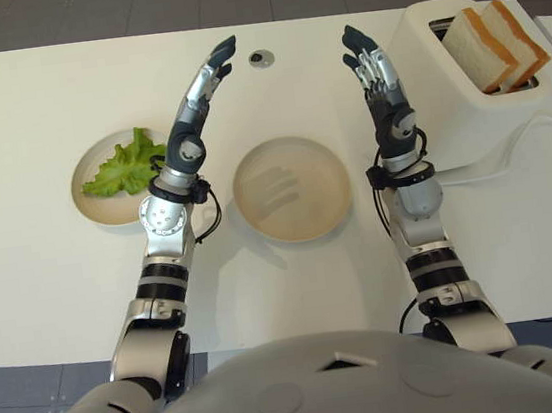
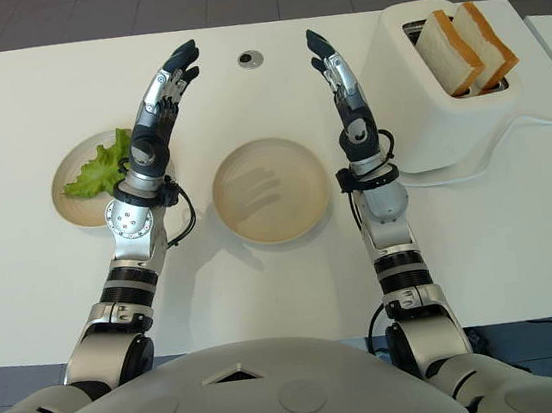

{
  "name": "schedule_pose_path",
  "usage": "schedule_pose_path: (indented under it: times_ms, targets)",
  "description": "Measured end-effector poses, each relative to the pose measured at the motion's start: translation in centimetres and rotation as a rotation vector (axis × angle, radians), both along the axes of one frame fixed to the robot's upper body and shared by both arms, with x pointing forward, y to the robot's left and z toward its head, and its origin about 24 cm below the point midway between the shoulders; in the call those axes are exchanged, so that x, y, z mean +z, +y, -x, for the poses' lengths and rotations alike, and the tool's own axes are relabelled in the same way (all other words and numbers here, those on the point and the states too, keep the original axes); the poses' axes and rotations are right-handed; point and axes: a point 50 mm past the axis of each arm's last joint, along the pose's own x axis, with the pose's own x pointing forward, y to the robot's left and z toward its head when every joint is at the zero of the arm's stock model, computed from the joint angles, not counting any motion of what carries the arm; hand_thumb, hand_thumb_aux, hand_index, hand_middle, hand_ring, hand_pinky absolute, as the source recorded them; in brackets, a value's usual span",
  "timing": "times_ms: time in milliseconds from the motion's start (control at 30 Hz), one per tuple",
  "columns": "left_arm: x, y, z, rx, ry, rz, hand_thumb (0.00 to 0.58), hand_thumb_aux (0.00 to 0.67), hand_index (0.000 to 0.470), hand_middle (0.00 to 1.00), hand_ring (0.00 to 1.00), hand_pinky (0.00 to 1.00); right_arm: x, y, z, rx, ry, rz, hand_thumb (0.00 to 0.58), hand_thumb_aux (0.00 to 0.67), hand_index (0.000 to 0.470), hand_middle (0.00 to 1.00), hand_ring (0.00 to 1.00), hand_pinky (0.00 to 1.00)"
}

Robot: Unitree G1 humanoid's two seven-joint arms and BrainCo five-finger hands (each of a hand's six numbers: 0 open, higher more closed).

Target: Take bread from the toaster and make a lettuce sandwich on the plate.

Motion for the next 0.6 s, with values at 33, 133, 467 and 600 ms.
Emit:
schedule_pose_path:
  times_ms: [33,133,467,600]
  targets:
    - [0.00,0.00,0.00,-0.001,0.000,0.000,0.000,0.000,0.000,0.00,0.00,0.00,-0.01,0.04,-0.03,0.001,0.000,0.005,0.000,0.000,0.000,0.00,0.00,0.00]
    - [0.02,-0.02,0.01,-0.003,-0.001,-0.002,0.000,0.000,0.000,0.00,0.00,0.00,-0.02,0.07,-0.07,0.001,0.000,0.009,0.000,0.000,0.000,0.00,0.00,0.00]
    - [0.17,-0.08,0.07,-0.011,-0.009,-0.005,0.000,0.000,0.000,0.00,0.00,0.00,-0.04,0.09,-0.11,-0.011,-0.002,0.020,0.000,0.000,0.000,0.00,0.00,0.00]
    - [0.15,0.02,0.18,-0.006,-0.011,-0.002,0.000,0.000,0.000,0.00,0.00,0.00,-0.06,0.24,-0.20,-0.012,-0.002,0.035,0.000,0.000,0.000,0.00,0.00,0.00]
